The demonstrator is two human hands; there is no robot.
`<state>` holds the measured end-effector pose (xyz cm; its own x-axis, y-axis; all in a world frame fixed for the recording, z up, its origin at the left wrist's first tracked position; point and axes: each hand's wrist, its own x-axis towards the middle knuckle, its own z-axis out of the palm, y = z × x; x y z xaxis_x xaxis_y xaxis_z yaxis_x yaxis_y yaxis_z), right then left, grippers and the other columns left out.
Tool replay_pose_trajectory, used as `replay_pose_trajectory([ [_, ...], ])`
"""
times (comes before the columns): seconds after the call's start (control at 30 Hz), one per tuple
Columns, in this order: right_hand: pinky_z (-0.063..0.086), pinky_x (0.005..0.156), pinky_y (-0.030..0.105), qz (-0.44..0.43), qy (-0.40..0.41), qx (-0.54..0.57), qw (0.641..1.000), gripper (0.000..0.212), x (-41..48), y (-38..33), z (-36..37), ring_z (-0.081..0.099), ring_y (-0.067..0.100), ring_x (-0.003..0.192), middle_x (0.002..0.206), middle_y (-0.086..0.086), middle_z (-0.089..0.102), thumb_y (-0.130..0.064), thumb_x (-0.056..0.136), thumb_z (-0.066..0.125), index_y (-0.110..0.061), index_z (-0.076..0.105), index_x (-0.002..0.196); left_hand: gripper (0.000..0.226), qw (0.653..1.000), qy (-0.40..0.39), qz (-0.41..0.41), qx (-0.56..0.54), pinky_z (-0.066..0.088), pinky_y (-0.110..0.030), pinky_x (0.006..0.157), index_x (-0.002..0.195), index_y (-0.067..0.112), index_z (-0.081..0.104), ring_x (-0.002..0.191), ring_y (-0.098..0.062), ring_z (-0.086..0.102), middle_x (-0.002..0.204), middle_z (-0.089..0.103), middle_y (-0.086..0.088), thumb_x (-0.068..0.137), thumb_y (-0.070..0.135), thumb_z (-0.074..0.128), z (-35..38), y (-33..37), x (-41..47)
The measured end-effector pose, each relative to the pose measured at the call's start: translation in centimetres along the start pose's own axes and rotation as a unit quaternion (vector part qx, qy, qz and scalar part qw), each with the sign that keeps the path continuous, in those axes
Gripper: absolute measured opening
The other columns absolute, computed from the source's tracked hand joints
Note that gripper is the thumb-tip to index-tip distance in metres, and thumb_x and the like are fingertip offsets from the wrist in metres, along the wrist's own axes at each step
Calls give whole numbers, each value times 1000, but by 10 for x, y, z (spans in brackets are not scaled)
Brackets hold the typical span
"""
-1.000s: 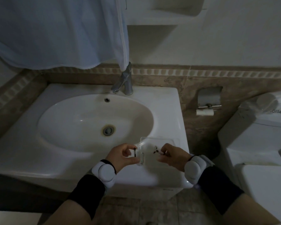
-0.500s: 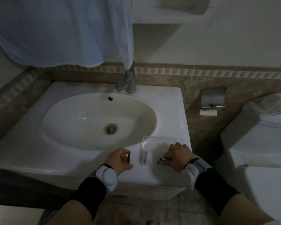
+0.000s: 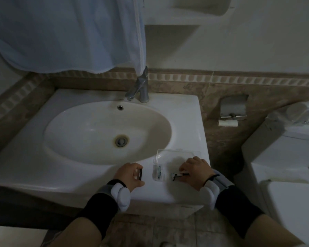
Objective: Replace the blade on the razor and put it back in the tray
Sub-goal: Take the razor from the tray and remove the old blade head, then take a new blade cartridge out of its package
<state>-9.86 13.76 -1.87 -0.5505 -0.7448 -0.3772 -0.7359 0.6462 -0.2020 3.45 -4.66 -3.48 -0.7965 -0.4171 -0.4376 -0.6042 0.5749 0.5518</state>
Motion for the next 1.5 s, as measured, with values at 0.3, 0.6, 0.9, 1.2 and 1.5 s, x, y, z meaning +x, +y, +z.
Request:
replay_pose_trajectory([
  [0.3,29,100,28,-44,46,32,997,34,8,-14,-7,41,22,120,129,3,54,-35,88,52,-23,59,119,66,999,-16,-8,34,36,-29,105,136,24,36,124,-24,42,135,38,-9,78,30,67,-1,-9,-3],
  [0.6,27,101,30,-115,18,-26,993,41,26,-41,-1,38,23,125,135,6,48,-32,90,48,-27,48,131,68,1000,-6,-10,-16,40,-31,102,135,21,38,118,-24,47,136,37,-10,76,26,71,1,-15,-6],
  [0.9,28,101,37,-157,-20,-152,976,51,36,-45,3,36,25,125,134,7,46,-24,86,54,-26,39,135,68,1000,0,0,-22,40,-28,97,134,24,38,105,-19,47,132,40,-10,75,26,71,-1,-16,-8],
  [1.2,28,102,37,-160,-7,-175,972,51,40,-44,4,38,26,123,133,6,47,-21,85,57,-24,40,133,70,999,27,-12,-32,40,-29,91,133,20,37,101,-22,48,114,45,-10,73,29,73,-3,-8,-10],
  [1.5,47,55,14,-199,100,-190,956,46,38,-41,9,62,10,52,52,-12,62,-51,19,83,-39,70,62,70,995,-15,87,46,40,-28,99,133,30,39,117,-26,48,124,42,-10,72,35,72,5,26,0],
])
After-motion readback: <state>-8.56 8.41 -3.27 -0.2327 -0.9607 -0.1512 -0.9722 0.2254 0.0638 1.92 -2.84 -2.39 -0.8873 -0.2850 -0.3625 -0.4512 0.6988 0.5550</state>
